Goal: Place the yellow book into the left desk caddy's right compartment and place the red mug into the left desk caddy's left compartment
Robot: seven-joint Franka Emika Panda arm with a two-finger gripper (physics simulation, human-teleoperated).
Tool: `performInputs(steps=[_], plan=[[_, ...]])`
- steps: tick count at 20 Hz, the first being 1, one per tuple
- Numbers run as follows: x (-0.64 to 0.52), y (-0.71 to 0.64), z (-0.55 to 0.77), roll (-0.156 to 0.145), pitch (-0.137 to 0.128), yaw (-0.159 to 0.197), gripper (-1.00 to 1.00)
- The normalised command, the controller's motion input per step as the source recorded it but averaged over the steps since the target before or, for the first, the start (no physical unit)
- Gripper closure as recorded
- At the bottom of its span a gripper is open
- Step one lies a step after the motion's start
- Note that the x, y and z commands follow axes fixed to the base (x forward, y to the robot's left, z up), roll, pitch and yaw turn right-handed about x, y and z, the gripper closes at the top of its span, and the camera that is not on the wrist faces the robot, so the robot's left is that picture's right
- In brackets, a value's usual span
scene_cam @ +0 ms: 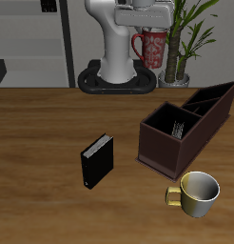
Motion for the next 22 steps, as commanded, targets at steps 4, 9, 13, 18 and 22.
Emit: performInputs(steps=[4,9,13,18,22], plan=[[-0.12,0.39,-0.10,0.008,0.026,-0.006,1.00],[-0.07,0.31,0.12,0.035,-0.048,0.016,1.00],[0.12,0.27,0.12,0.016,-0.009,-0.032,1.00],[0.16,0.25,-0.04,-0.021,0.017,-0.003,1.00],[0.15,0.16,-0.09,-0.004,0.076,-0.044,1.00]])
